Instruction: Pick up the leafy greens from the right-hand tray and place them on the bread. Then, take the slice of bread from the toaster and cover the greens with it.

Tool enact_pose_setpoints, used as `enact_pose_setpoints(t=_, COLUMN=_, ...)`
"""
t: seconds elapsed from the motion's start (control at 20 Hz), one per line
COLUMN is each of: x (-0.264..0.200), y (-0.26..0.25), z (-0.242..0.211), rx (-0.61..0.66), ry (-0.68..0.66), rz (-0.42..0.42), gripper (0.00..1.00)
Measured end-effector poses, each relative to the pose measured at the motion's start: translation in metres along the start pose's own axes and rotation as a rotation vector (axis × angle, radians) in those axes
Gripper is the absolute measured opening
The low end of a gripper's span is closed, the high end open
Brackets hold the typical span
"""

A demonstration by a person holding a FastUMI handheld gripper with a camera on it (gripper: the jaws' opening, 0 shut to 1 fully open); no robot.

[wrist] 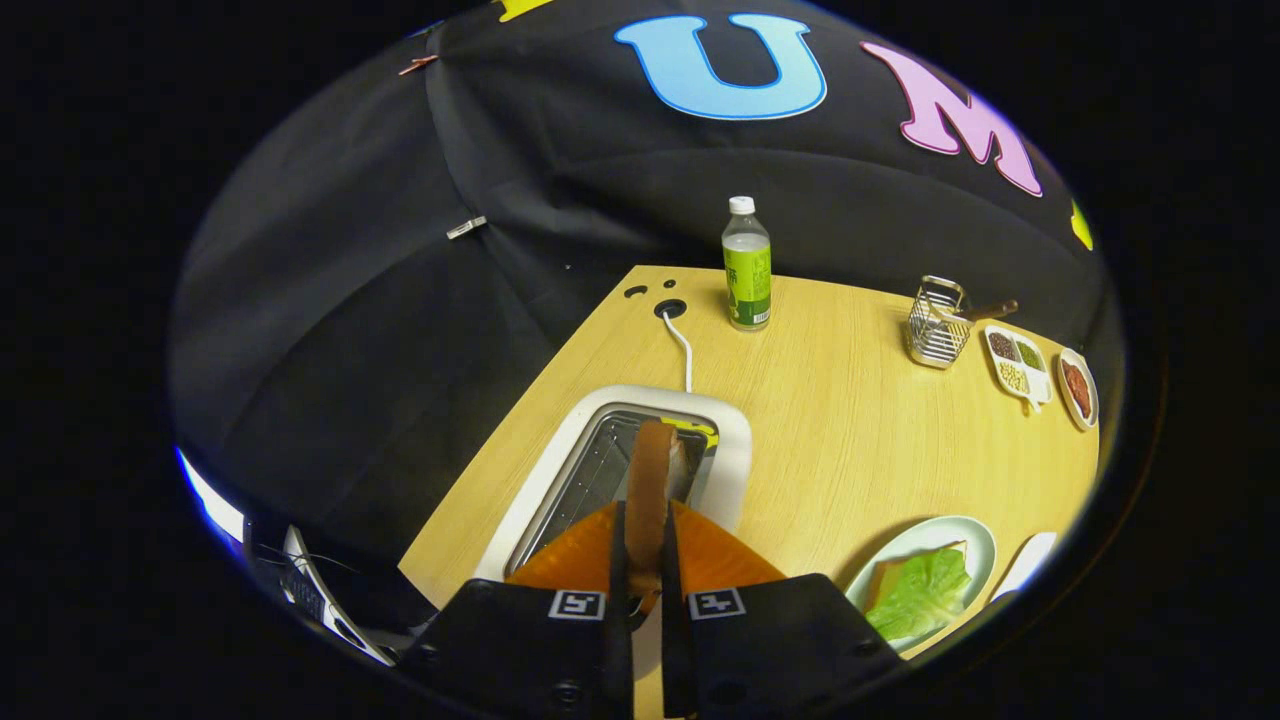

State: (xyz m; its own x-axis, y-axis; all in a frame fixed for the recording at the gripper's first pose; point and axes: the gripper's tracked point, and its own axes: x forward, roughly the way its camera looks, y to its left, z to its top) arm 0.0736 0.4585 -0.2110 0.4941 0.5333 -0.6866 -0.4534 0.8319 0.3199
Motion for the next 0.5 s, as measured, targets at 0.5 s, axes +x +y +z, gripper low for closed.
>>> enact_pose_setpoints(t=0.5, x=-0.039, y=-0.003, z=0.038, rx=0.043, ry=-0.054, rz=0.046, gripper=0.13)
